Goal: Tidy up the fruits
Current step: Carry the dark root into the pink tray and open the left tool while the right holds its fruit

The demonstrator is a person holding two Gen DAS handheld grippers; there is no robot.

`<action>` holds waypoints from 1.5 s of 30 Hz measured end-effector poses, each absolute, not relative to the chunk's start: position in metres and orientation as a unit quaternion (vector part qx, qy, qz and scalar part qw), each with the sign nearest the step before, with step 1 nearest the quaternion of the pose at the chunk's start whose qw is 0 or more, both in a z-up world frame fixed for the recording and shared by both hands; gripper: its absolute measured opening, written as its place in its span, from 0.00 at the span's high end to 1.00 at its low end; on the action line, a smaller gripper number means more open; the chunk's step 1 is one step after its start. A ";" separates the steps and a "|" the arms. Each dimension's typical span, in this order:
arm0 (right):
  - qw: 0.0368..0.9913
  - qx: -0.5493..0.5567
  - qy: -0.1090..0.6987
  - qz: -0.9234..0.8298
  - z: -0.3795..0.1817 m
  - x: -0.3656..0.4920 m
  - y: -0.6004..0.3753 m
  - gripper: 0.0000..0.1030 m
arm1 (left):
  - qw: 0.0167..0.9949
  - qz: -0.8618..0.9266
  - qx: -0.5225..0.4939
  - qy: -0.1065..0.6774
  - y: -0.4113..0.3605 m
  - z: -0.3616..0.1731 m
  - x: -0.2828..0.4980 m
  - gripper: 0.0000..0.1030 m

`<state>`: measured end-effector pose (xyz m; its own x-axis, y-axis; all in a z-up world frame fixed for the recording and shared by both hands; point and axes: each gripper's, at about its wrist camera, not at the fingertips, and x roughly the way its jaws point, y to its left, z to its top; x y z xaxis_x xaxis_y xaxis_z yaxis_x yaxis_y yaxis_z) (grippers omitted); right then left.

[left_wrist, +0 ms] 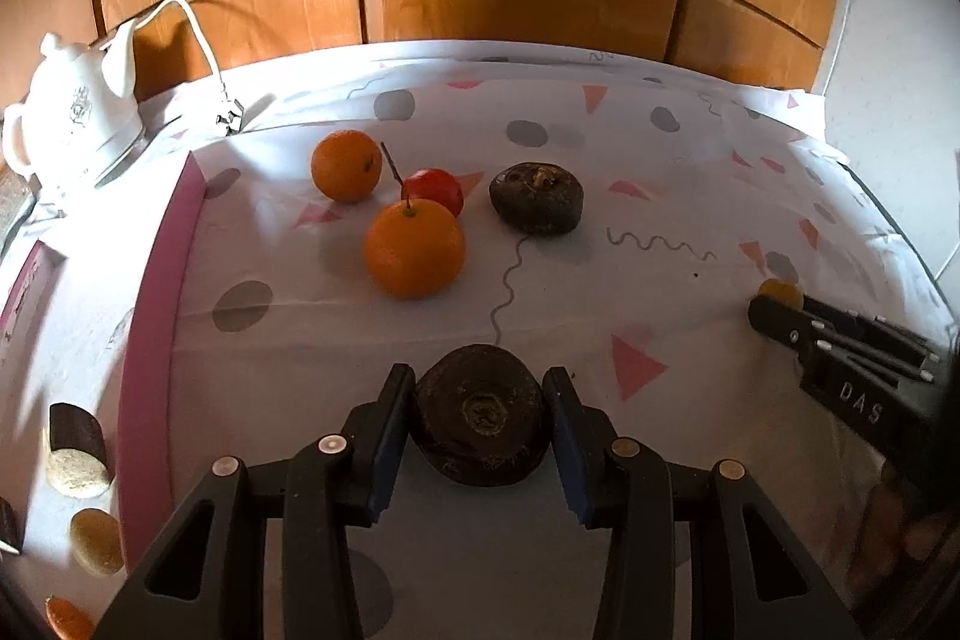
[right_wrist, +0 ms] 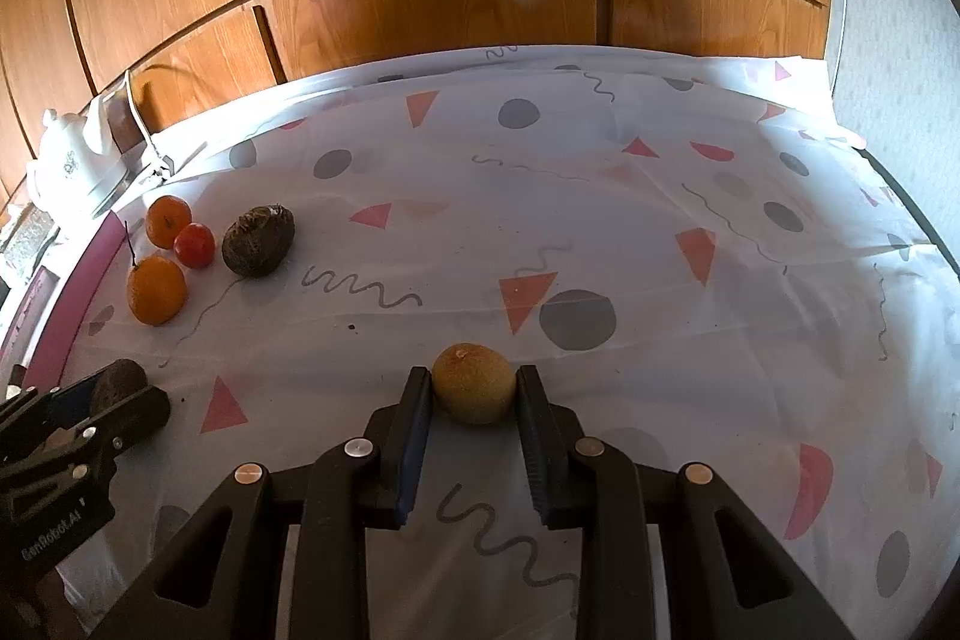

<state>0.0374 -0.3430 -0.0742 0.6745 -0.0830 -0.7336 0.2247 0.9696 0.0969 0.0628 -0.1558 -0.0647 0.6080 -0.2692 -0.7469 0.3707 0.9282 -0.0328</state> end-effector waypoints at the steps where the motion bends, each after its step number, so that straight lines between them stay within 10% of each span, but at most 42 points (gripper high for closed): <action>1: 0.910 0.088 0.395 -0.085 -0.074 0.038 -0.343 0.72 | 0.895 -0.179 0.065 0.404 -0.157 -0.066 0.063 0.57; 45: 0.911 0.075 0.393 -0.095 -0.075 0.038 -0.339 0.72 | 0.890 -0.193 0.030 0.411 -0.142 -0.052 0.055 0.57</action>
<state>0.0381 -0.3393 -0.0752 0.6726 -0.1137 -0.7312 0.2314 0.9709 0.0619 0.0547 -0.1418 -0.0523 0.5869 -0.3190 -0.7441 0.3683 0.9237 -0.1055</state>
